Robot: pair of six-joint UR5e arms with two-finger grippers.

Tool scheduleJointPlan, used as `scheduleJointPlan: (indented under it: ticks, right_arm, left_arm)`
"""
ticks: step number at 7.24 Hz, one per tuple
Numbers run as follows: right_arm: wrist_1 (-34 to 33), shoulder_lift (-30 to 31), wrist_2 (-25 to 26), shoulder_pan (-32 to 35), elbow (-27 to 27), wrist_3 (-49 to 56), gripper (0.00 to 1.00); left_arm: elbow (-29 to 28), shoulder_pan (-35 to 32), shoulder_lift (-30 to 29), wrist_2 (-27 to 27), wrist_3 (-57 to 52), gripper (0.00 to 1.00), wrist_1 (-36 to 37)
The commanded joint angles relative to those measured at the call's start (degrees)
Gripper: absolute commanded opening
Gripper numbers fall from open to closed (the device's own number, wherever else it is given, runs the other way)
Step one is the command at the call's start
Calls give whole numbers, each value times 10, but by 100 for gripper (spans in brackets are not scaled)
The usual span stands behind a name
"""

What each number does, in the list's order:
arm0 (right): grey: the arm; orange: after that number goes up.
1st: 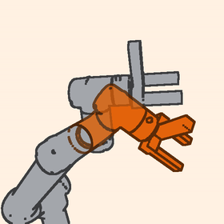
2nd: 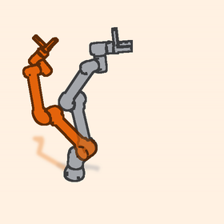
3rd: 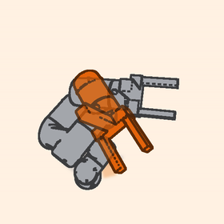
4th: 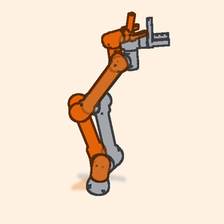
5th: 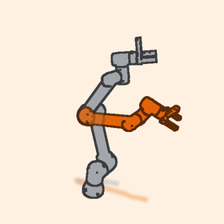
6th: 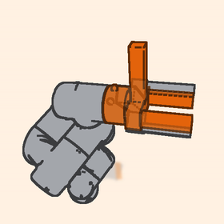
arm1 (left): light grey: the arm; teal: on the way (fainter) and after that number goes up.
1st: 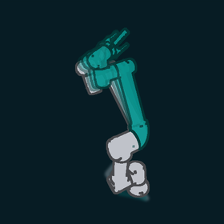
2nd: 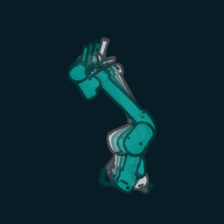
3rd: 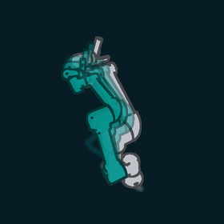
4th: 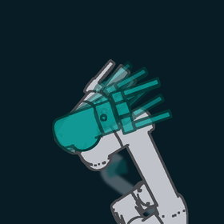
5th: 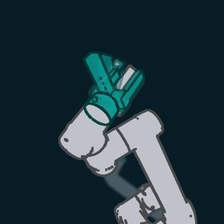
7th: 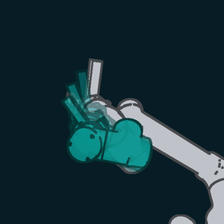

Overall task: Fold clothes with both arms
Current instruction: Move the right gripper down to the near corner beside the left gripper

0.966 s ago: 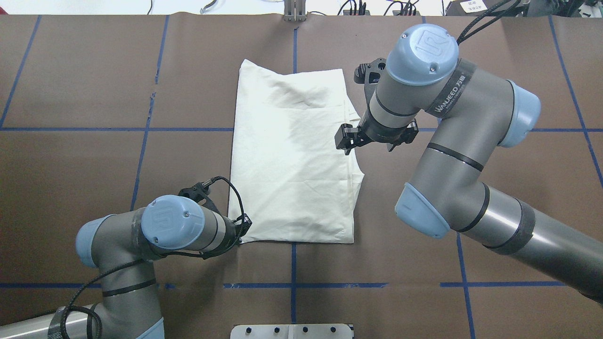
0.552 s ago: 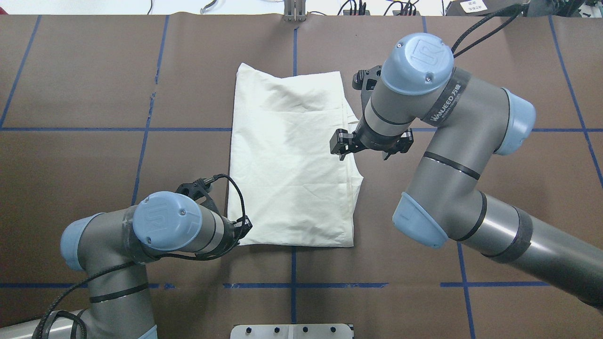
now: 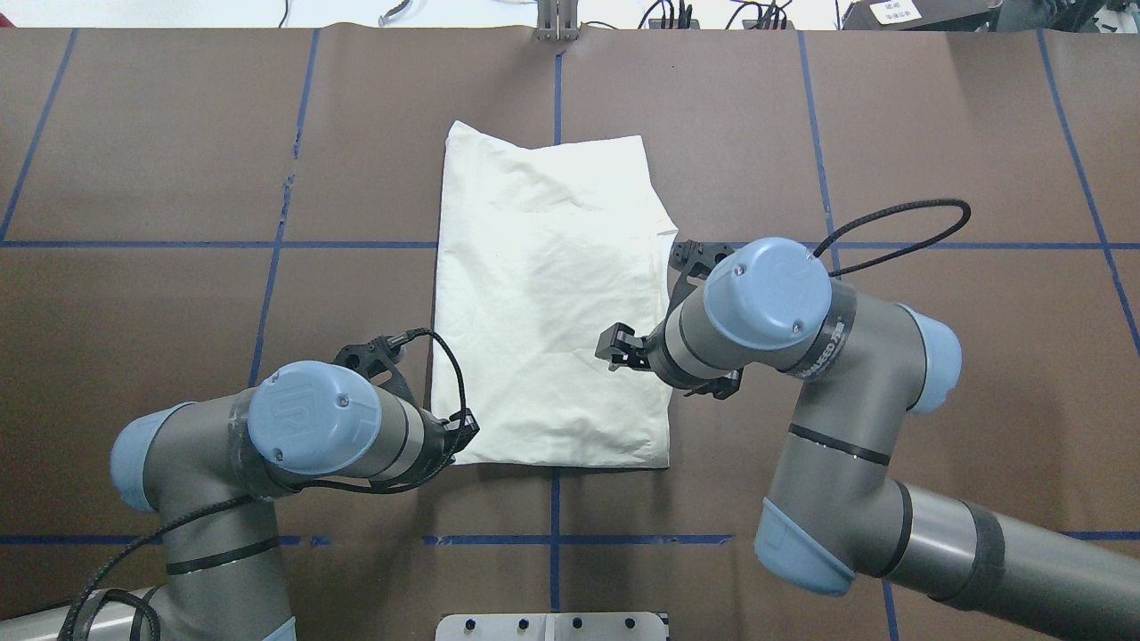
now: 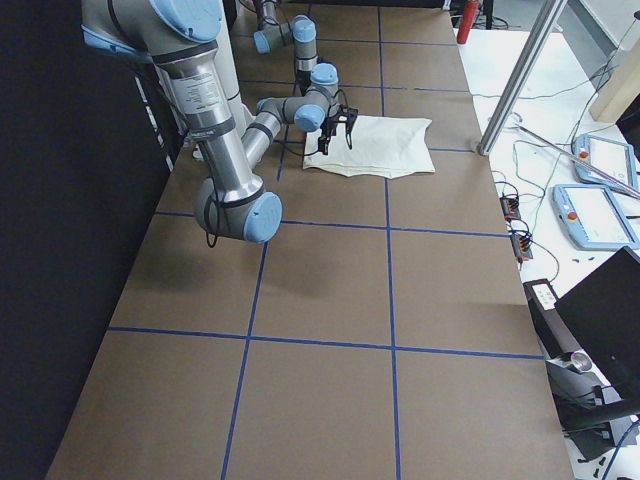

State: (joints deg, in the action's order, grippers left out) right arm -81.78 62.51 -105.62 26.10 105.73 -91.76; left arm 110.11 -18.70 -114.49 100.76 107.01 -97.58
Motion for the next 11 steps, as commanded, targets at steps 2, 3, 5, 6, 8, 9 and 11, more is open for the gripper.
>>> scheduleJointPlan:
  ticks: [2,3,5,6,8,9,11]
  right_arm:
    - [7,13,48,-47,-24,-24,100]
    - [7,6,52,-48,-44,-22,100]
    - [7,3,53,-50,-53,-20,100]
    - [6,-3,53,-50,-58,-19,100]
    - [6,-5,53,-50,-62,-18,100]
    - [5,-9,53,-50,-63,-18,100]
    - [5,-15,53,-50,-74,-18,100]
  left_arm:
    - [-1,0,0,0,-9,0,-1]
    - [-1,0,0,0,-9,0,-1]
    - [-2,0,0,0,-8,0,-1]
    - [-1,0,1,0,-8,0,-1]
    - [-2,-1,1,0,-9,0,-1]
    - [-3,-1,1,0,-9,0,-2]
    - [-4,-1,1,0,-9,0,-2]
